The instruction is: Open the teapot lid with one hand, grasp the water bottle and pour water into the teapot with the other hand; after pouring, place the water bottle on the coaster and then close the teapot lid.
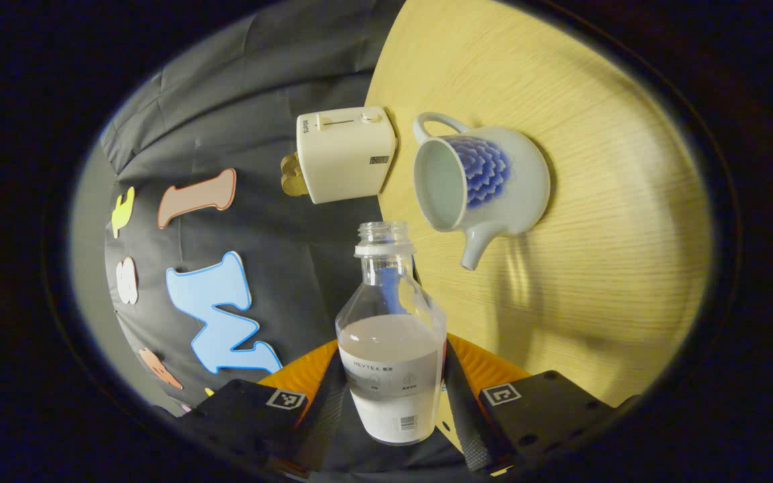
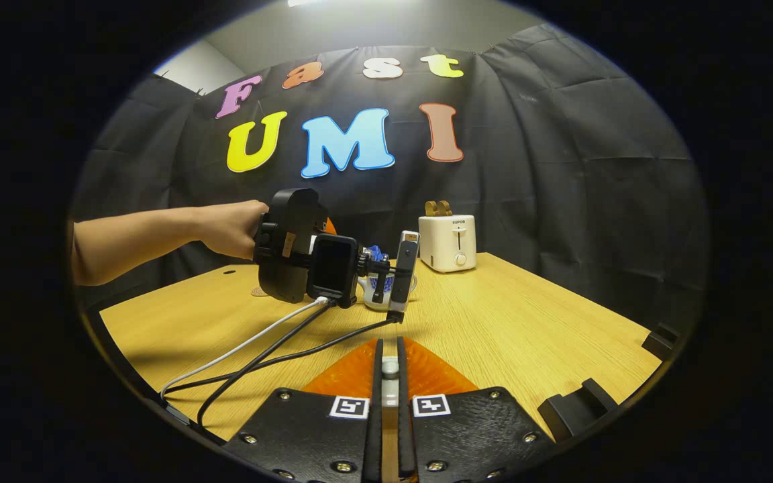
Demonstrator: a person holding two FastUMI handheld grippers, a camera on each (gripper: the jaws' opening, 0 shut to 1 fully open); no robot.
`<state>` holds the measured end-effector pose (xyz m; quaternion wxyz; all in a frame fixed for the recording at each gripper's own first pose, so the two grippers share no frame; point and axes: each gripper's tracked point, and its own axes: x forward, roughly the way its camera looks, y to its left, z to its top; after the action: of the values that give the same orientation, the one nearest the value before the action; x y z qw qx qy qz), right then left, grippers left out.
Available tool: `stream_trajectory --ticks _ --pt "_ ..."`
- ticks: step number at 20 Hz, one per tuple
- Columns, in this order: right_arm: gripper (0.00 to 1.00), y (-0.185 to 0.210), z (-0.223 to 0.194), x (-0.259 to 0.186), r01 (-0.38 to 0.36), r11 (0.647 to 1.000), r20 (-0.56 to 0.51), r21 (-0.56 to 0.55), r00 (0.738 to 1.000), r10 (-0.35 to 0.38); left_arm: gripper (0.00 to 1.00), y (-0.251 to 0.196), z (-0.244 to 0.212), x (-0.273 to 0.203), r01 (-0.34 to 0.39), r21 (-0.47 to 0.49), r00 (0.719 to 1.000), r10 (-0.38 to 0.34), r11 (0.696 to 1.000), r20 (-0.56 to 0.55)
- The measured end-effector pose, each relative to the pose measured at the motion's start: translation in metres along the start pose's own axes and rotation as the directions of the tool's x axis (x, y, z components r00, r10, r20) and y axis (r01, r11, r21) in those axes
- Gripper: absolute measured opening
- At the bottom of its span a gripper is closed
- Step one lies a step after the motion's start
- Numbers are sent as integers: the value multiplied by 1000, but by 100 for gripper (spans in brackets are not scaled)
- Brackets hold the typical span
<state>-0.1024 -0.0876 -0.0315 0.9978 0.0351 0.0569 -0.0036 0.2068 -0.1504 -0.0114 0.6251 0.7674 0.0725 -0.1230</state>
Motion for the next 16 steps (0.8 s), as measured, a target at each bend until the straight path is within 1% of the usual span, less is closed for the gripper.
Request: stream_trajectory --ticks 2,4,8,13,16 --pt "10 -1 -1 1 1 1000 -6 7 1000 0 88 5 1 -1 -1 28 1000 1 1000 0" --pt "10 -1 -2 1 -1 1000 -11 11 1000 1 87 12 5 -2 -23 55 1000 23 998 8" --pt "10 -3 -1 -1 2 1000 -11 18 1000 -1 88 19 5 -2 -20 141 1000 21 990 -3" --pt "10 -5 -1 -1 1 1000 -9 22 1000 -1 87 25 8 -3 -31 191 999 33 981 -5" --pt "10 -5 1 -1 -1 1000 -8 22 1000 2 88 28 6 -3 -25 218 999 28 976 -14"
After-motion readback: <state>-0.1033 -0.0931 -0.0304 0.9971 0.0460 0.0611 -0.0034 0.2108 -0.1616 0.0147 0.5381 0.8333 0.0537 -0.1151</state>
